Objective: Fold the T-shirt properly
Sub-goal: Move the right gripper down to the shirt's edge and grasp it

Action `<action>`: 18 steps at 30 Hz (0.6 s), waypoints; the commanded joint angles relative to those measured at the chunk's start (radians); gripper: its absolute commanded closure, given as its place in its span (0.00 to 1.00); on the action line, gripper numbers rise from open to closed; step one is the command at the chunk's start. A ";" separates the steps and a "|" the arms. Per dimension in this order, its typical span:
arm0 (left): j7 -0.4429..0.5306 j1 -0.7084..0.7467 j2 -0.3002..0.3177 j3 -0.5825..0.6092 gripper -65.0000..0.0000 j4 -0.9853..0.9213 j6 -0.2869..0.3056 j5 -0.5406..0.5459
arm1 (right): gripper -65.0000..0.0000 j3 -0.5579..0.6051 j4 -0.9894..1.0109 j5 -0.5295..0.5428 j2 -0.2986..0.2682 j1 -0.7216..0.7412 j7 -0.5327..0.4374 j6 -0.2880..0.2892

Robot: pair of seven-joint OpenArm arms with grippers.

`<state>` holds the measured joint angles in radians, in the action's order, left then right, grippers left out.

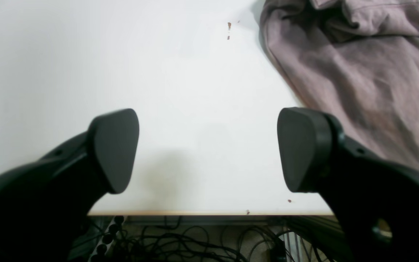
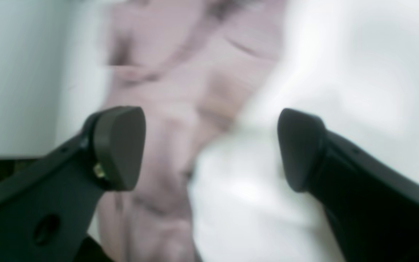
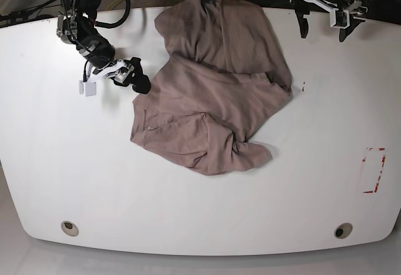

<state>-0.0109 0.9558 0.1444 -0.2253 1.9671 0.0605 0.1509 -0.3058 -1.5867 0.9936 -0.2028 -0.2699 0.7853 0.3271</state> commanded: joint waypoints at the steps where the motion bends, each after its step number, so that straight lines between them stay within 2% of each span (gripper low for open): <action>1: 0.024 0.013 0.010 -0.004 0.14 0.015 -0.003 -0.001 | 0.18 0.015 0.030 0.026 -0.008 0.031 0.027 -0.007; 5: 0.024 0.012 0.007 -0.003 0.14 0.015 -0.003 -0.001 | 0.18 0.049 0.042 0.029 -0.005 0.036 0.043 -0.036; 9: 0.024 0.009 0.007 -0.001 0.14 0.015 -0.003 -0.001 | 0.18 0.101 0.044 0.029 0.026 0.034 0.044 -0.062; 15: 0.024 -0.021 0.005 -0.001 0.14 0.015 -0.003 -0.001 | 0.18 0.135 0.047 -0.014 0.079 0.042 0.044 -0.066; 18: 0.024 -0.021 0.005 -0.001 0.14 0.015 -0.003 -0.001 | 0.22 0.139 0.047 -0.058 0.105 0.056 0.043 -0.066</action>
<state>-0.0097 0.9199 0.1452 -0.2226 1.9663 0.0605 0.1513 -0.1669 -1.5352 0.9794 -0.1043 -0.2218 0.8124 0.2741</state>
